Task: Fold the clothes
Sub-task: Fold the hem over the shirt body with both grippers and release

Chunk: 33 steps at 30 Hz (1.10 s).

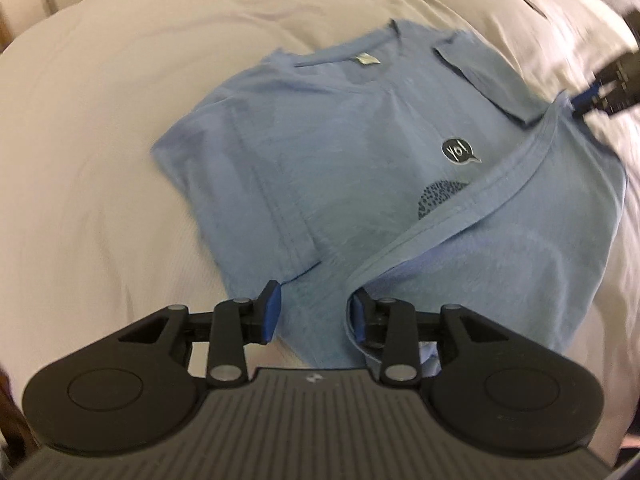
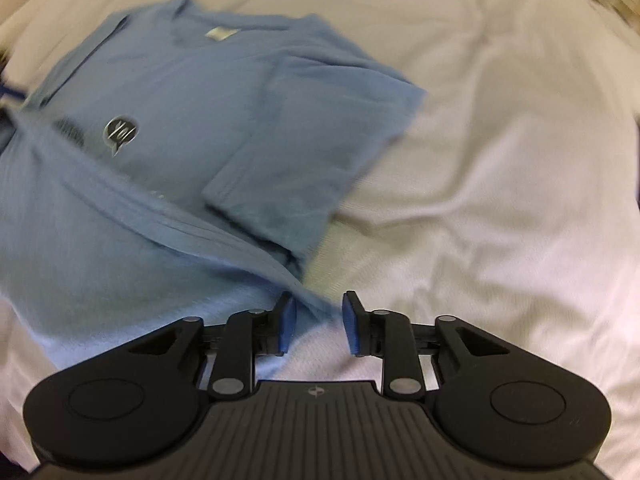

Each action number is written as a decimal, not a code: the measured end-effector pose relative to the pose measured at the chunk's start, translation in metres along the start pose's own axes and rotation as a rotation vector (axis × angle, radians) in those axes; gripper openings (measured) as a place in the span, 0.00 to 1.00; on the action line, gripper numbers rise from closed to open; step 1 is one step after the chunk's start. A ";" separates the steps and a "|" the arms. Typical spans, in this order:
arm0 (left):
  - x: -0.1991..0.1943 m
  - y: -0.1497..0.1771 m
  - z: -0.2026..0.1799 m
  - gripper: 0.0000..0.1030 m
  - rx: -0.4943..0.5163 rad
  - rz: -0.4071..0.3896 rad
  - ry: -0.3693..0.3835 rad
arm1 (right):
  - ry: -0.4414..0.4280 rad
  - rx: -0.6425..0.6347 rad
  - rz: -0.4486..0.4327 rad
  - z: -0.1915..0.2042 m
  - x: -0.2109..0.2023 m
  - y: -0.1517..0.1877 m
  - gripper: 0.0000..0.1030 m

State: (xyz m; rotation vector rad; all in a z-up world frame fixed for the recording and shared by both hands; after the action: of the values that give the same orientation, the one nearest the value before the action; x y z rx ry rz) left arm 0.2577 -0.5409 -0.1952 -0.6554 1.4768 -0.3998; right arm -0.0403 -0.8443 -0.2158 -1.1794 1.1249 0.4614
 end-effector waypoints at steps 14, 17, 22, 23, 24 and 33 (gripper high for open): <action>-0.020 -0.017 0.040 0.46 -0.209 -0.007 0.008 | -0.079 0.141 -0.003 -0.005 0.003 0.012 0.38; -0.024 -0.008 0.033 0.46 -0.285 -0.005 0.045 | -0.082 0.158 -0.009 -0.006 0.003 0.012 0.39; -0.025 0.011 0.015 0.46 -0.365 0.005 0.067 | -0.086 0.207 -0.026 -0.010 0.003 0.011 0.39; -0.023 0.015 0.012 0.46 -0.370 0.013 0.058 | -0.087 0.216 -0.031 -0.011 0.003 0.010 0.39; -0.021 0.017 0.010 0.46 -0.385 0.016 0.054 | -0.089 0.224 -0.036 -0.011 0.003 0.009 0.39; 0.002 0.009 -0.026 0.45 -0.296 0.001 -0.098 | -0.092 0.257 -0.053 -0.007 0.011 0.006 0.39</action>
State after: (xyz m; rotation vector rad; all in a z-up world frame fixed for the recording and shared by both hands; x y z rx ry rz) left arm 0.2307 -0.5395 -0.2020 -0.8962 1.4556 -0.1456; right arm -0.0431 -0.8513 -0.2279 -0.9516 1.0375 0.3163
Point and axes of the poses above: each gripper's, at about its wrist camera, not at the fingertips, and x roughly the way its jaws point, z to its left, y to its underside, the point moved 6 cm from there along x, roughly the way its jaws point, and after that the axes turned 12 degrees about -z, right-handed, at the moved point
